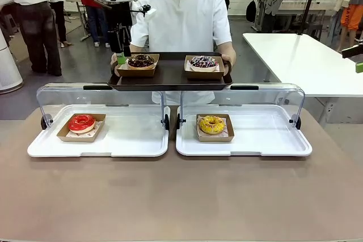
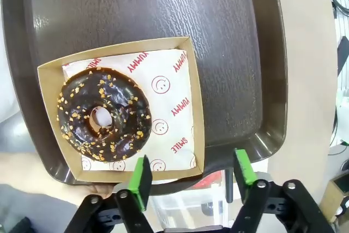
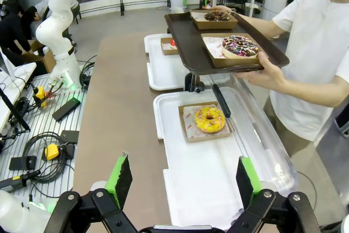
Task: Provide the desired donut to the person.
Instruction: Place the picked Paper togo box onto the Handle tray extended by the person.
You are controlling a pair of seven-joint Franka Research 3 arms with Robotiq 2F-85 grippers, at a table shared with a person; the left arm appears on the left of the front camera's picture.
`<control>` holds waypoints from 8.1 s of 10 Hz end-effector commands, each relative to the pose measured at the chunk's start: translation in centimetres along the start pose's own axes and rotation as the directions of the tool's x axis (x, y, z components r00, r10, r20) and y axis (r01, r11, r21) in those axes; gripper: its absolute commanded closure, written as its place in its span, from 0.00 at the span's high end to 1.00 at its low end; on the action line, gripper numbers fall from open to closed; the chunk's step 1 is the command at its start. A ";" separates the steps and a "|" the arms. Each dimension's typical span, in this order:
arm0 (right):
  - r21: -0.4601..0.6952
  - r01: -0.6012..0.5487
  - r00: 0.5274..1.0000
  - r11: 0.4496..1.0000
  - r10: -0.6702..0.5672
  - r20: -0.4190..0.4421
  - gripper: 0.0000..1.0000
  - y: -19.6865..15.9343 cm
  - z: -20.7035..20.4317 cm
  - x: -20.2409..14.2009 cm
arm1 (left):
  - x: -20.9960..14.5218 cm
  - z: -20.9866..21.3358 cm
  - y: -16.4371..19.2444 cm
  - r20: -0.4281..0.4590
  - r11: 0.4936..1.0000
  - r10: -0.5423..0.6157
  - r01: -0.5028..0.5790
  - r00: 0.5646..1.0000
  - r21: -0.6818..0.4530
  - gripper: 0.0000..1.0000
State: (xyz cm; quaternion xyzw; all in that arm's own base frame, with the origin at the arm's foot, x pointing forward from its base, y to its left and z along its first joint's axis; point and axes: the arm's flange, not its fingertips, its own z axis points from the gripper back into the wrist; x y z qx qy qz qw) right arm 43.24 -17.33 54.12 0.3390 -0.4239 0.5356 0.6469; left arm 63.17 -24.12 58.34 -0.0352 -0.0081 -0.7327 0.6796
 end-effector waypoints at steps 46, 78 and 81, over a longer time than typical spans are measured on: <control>-0.005 -0.001 1.000 1.000 0.001 0.000 1.00 0.2 -0.2 0.0 | -40.2 -9.8 -29.9 0.892 0.920 0.031 -0.361 0.451 0.151 1.00; -0.005 -0.001 1.000 1.000 0.001 0.000 1.00 0.2 -0.2 0.0 | -39.6 -10.1 -30.3 0.887 0.926 0.083 -0.365 0.455 0.100 1.00; -0.005 -0.001 1.000 1.000 0.001 0.000 1.00 0.2 -0.2 0.0 | -39.6 -10.1 -30.3 0.887 0.926 0.083 -0.365 0.455 0.100 1.00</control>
